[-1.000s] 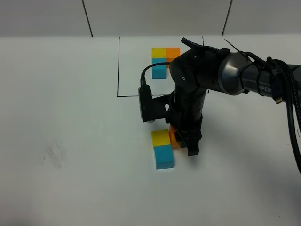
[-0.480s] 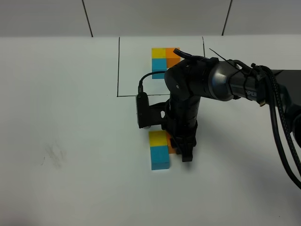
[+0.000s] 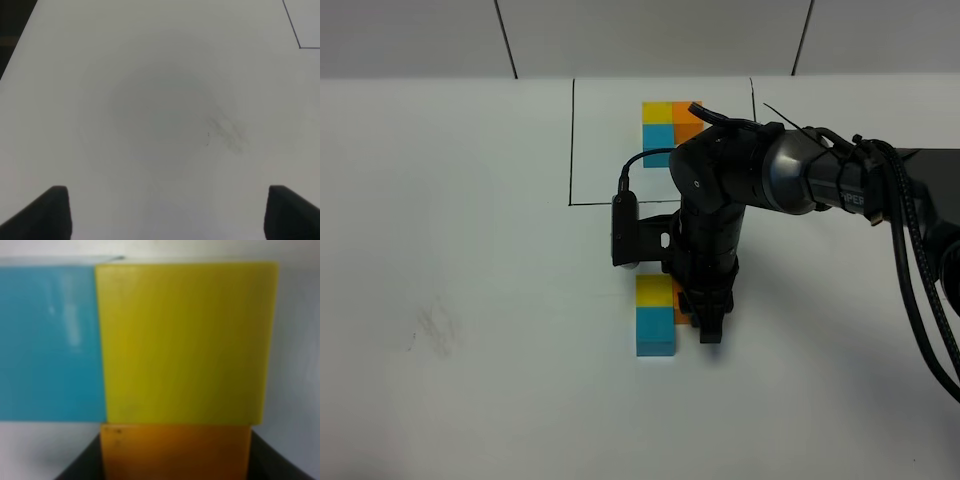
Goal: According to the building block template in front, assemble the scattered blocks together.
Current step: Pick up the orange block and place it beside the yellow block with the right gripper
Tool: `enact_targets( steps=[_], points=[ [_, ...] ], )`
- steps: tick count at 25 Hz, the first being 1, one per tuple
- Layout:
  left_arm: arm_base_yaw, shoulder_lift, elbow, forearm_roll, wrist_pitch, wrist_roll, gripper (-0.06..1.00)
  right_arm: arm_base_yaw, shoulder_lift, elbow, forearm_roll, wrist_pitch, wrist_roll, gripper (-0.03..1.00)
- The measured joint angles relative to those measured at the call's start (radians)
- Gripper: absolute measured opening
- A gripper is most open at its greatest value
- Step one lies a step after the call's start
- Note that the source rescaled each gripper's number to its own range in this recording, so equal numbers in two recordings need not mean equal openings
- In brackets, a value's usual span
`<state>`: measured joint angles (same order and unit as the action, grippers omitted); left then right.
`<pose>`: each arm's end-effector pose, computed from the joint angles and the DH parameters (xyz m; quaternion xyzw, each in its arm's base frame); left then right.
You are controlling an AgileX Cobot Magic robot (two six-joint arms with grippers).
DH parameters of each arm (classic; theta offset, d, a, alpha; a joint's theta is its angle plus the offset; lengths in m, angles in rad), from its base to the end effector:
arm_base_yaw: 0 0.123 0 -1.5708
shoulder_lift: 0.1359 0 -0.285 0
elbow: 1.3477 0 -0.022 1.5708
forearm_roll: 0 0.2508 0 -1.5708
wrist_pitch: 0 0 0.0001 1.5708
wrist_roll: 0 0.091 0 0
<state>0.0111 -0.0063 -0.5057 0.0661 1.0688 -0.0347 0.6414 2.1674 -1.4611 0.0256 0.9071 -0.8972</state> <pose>-0.0070 0.0052 0.2783 -0.0211 0.8515 0.0268 0.5233 0.3287 0.2477 0.1164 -0.6899 0.7235 0.0073 0.0234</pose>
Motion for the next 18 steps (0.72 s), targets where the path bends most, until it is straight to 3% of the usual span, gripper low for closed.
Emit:
enact_targets(
  steps=[2, 5, 7, 12, 18],
  points=[
    [0.0, 0.0, 0.0, 0.0, 0.0, 0.0, 0.65, 0.0, 0.006, 0.0, 0.006, -0.013, 0.01, 0.39],
    [0.0, 0.0, 0.0, 0.0, 0.0, 0.0, 0.65, 0.0, -0.007, 0.001, 0.012, -0.02, 0.049, 0.78],
    [0.0, 0.0, 0.0, 0.0, 0.0, 0.0, 0.65, -0.001, -0.041, 0.001, -0.005, -0.022, 0.087, 0.92],
    [0.0, 0.0, 0.0, 0.0, 0.0, 0.0, 0.65, -0.065, -0.191, 0.001, -0.014, -0.003, 0.164, 0.99],
    [0.0, 0.0, 0.0, 0.0, 0.0, 0.0, 0.65, -0.262, -0.394, 0.022, -0.035, 0.081, 0.281, 1.0]
  ],
)
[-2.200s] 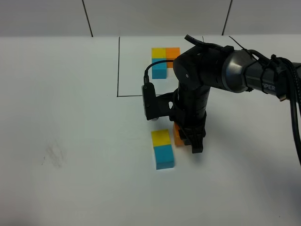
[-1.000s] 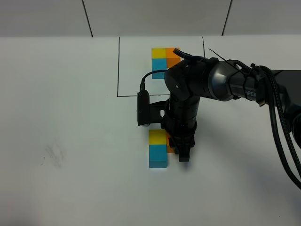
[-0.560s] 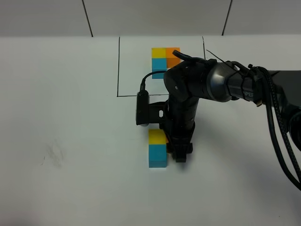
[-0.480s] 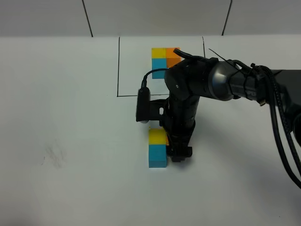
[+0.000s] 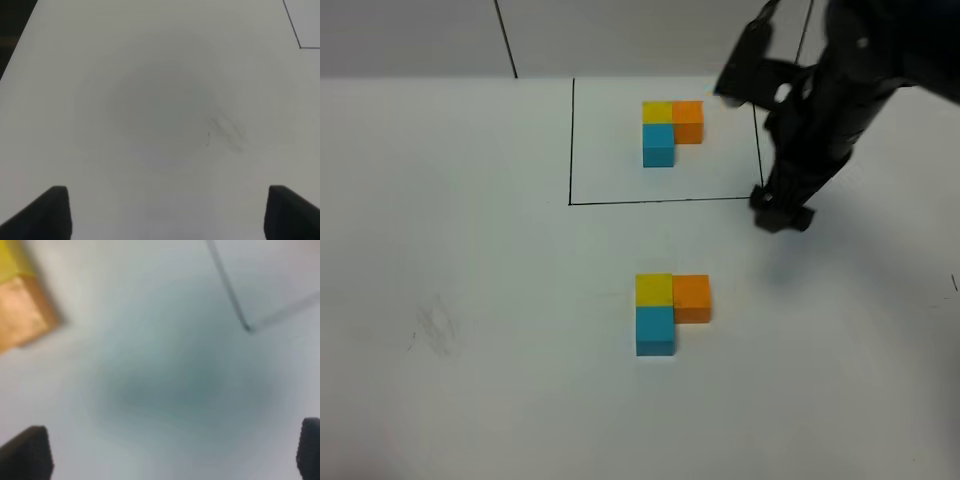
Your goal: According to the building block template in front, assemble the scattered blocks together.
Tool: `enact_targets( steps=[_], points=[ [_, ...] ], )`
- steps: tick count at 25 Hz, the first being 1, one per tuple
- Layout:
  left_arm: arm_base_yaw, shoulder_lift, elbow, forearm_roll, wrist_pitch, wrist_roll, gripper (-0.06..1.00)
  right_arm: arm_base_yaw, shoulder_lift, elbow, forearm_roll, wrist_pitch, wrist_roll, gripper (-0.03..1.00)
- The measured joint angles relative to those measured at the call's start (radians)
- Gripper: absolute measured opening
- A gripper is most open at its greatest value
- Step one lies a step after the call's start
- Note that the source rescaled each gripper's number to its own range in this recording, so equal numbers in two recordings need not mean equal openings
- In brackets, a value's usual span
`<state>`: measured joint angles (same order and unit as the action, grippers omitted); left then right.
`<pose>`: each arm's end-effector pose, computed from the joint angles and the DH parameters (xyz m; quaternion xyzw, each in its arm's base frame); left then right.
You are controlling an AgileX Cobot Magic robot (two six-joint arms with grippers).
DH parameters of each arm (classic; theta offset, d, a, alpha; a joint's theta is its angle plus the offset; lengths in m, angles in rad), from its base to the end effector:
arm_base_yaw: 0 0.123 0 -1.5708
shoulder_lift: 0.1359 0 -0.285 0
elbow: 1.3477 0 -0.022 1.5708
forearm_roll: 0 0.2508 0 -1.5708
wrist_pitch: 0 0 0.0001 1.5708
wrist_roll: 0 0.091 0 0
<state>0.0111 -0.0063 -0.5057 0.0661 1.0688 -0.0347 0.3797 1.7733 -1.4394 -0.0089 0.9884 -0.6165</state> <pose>-0.0070 0.0052 0.2783 -0.0211 0.8515 0.0268 0.5233 0.3468 0.1376 0.2660 -0.4726 0.8653 -0.0238 0.1654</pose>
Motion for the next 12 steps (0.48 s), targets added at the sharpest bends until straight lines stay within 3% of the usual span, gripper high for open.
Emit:
enact_targets(
  steps=[3, 9, 12],
  points=[
    [0.0, 0.0, 0.0, 0.0, 0.0, 0.0, 0.65, -0.138, -0.173, 0.075, -0.002, 0.002, 0.018, 1.0],
    [0.0, 0.0, 0.0, 0.0, 0.0, 0.001, 0.65, -0.536, -0.591, 0.304, -0.014, -0.006, 0.02, 1.0],
    [0.0, 0.0, 0.0, 0.0, 0.0, 0.001, 0.65, -0.686, -0.8, 0.412, -0.024, -0.002, 0.037, 1.0]
  ],
)
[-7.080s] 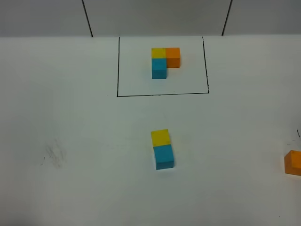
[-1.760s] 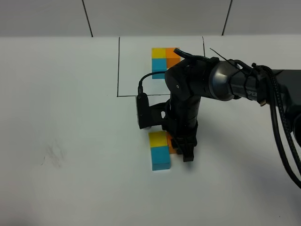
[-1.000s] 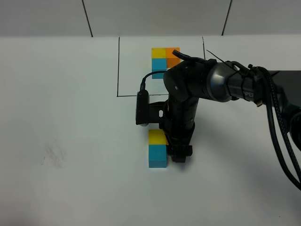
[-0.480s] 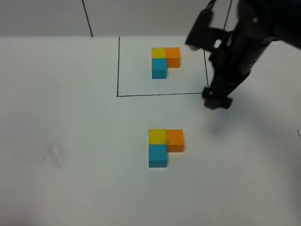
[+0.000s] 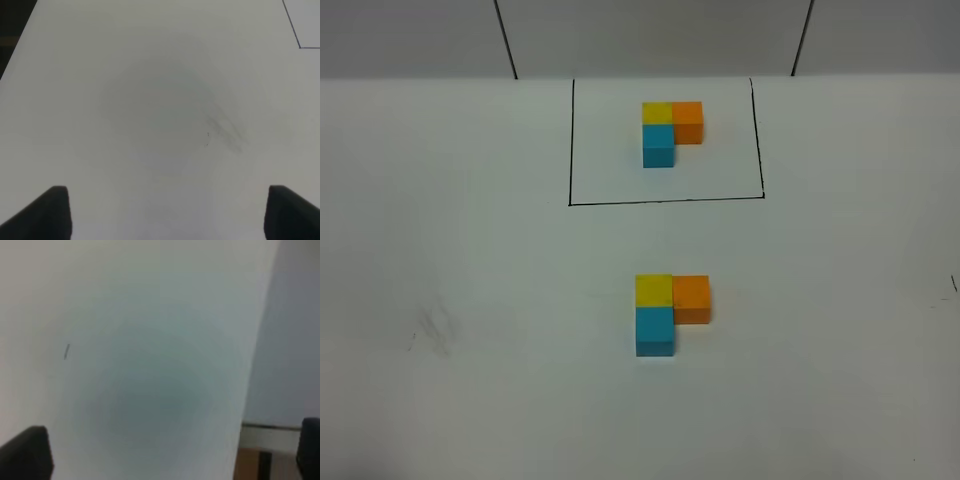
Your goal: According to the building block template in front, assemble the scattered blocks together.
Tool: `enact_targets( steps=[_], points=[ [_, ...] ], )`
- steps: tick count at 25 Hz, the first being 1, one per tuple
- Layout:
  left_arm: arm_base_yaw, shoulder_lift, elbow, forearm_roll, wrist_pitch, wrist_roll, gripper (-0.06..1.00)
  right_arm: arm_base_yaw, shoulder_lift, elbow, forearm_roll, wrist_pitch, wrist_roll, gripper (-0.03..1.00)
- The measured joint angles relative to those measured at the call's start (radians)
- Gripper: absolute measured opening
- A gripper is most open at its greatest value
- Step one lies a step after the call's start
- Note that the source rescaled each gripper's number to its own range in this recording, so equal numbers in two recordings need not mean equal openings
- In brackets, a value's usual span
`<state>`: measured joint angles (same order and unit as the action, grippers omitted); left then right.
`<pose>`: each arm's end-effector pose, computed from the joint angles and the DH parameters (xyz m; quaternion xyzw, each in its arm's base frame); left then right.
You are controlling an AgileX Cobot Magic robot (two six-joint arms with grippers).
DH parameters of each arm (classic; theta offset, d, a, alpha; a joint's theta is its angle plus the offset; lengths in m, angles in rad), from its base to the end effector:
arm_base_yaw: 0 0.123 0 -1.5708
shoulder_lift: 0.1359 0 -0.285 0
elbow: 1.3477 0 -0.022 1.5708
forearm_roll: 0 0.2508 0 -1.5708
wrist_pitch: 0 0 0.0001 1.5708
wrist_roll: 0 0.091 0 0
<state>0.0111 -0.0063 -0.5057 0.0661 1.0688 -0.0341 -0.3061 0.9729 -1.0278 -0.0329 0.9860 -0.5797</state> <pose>-0.0070 0.0052 0.2783 -0.0209 0.8515 0.0270 0.5233 0.1695 -0.0562 0.3674 -0.1310 0.9253 -0.1668 0.3143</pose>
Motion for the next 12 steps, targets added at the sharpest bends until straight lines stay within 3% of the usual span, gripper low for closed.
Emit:
enact_targets(
  steps=[3, 12],
  points=[
    [0.0, 0.0, 0.0, 0.0, 0.0, 0.0, 0.65, -0.014, -0.183, 0.063, 0.008, -0.003, 0.038, 1.0],
    [0.0, 0.0, 0.0, 0.0, 0.0, 0.0, 0.65, 0.183, -0.596, 0.21, 0.056, 0.053, 0.093, 1.0]
  ],
)
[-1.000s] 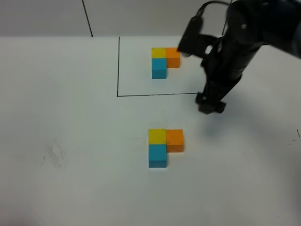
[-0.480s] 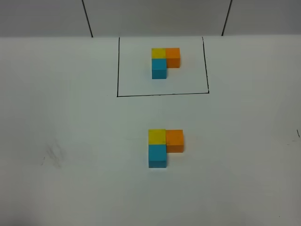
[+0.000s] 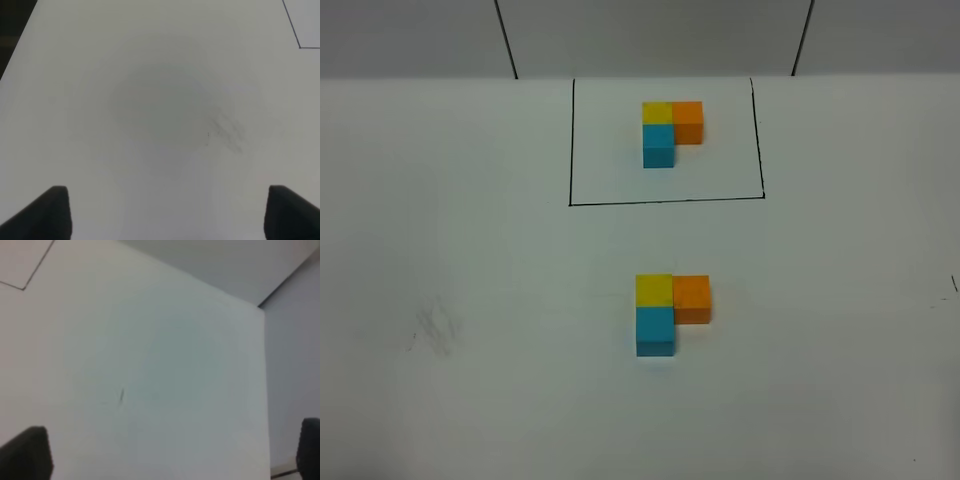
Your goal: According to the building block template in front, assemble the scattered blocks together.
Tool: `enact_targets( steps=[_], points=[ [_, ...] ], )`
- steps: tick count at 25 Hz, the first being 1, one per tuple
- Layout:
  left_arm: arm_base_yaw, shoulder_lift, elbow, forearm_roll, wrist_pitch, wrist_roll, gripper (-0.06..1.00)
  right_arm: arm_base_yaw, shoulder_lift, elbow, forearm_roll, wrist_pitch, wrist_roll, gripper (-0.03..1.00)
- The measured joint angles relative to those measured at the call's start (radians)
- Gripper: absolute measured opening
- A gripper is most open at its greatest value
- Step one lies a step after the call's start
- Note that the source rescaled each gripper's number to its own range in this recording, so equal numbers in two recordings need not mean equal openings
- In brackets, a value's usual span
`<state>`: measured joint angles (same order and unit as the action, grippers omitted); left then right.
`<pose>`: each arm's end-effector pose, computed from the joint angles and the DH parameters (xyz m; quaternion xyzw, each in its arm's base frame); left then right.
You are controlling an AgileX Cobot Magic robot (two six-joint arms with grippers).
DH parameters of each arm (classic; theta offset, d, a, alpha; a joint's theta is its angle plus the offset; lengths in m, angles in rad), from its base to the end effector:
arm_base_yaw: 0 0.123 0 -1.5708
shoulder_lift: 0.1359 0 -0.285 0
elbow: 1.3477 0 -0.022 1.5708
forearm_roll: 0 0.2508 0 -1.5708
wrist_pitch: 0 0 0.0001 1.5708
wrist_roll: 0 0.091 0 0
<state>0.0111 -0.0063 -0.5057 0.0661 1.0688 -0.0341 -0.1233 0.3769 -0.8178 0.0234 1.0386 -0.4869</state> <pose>-0.0070 0.0052 0.2783 -0.0209 0.8515 0.0270 0.5233 0.0365 -0.0027 0.3637 -0.1559 0.8485 -0.1407 0.4858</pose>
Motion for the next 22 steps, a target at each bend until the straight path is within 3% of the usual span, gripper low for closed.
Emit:
enact_targets(
  steps=[6, 13, 22],
  points=[
    [0.0, 0.0, 0.0, 0.0, 0.0, 0.0, 0.65, 0.065, -0.147, 0.075, 0.004, 0.051, 0.068, 1.0],
    [0.0, 0.0, 0.0, 0.0, 0.0, 0.0, 0.65, 0.067, -0.266, 0.179, 0.099, 0.088, 0.164, 0.98],
    [0.0, 0.0, 0.0, 0.0, 0.0, 0.0, 0.65, 0.067, -0.383, 0.285, 0.102, 0.111, 0.231, 0.94]
  ],
)
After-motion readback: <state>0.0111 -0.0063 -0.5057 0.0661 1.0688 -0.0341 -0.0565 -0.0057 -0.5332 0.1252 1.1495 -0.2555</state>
